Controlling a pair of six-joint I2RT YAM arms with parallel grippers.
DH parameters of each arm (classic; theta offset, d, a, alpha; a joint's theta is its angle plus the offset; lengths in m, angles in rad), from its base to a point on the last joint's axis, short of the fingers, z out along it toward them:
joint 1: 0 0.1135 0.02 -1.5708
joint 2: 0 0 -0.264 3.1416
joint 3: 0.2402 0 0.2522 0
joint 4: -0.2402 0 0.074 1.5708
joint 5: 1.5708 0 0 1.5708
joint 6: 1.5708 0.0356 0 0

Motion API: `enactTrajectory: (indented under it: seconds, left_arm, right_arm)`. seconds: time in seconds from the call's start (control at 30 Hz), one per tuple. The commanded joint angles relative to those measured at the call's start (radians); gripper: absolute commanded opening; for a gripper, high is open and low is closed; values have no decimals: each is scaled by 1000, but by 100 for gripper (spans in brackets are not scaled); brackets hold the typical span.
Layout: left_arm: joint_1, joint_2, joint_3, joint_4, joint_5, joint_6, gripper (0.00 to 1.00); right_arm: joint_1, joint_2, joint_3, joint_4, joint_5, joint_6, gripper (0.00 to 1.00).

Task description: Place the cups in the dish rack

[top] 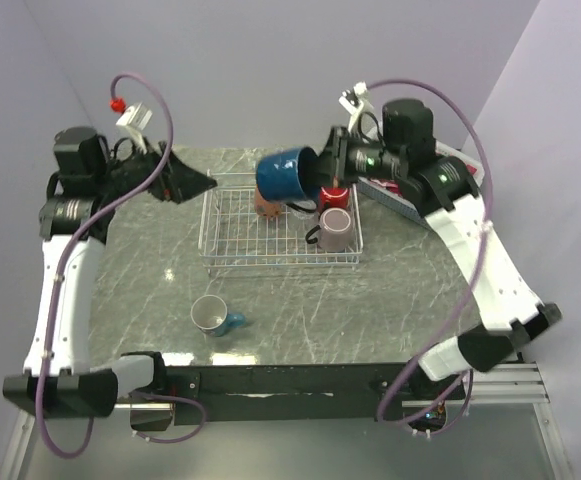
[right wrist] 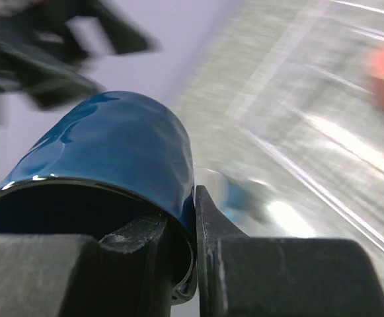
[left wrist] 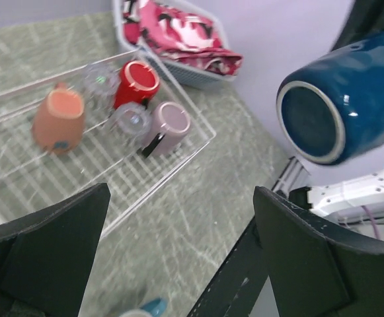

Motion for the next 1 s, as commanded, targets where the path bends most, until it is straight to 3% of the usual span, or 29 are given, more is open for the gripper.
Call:
enactTrajectory:
  seconds: [0.0, 0.03, 0.23, 0.37, 0.63, 0.83, 0.97]
  left_arm:
    - [-62, 123, 105, 153, 49, -90, 96]
    - [-82, 179, 132, 150, 53, -90, 96]
    - [-153, 313, 262, 239, 87, -151, 96]
    - [-153, 364, 337, 208, 118, -153, 96]
    - [-151, 335, 294, 257, 110, -148, 97]
    - [-151, 336, 265, 328, 132, -191, 97]
    - [-148, 333, 239, 368, 129, -219, 97]
  right_arm:
    - [-53, 163, 55, 317, -445, 284, 0]
    - [-58, 210, 57, 445, -470, 335, 0]
    - [-71, 365, 80, 813, -516, 623, 0]
    - [-84, 442, 101, 1001, -522, 802, 0]
    - [-98, 648, 210, 1452, -470, 1219, 0]
    - [-96, 795, 398, 1488, -421, 1325, 0]
    - [-98, 784, 368, 1470, -404, 1311, 0]
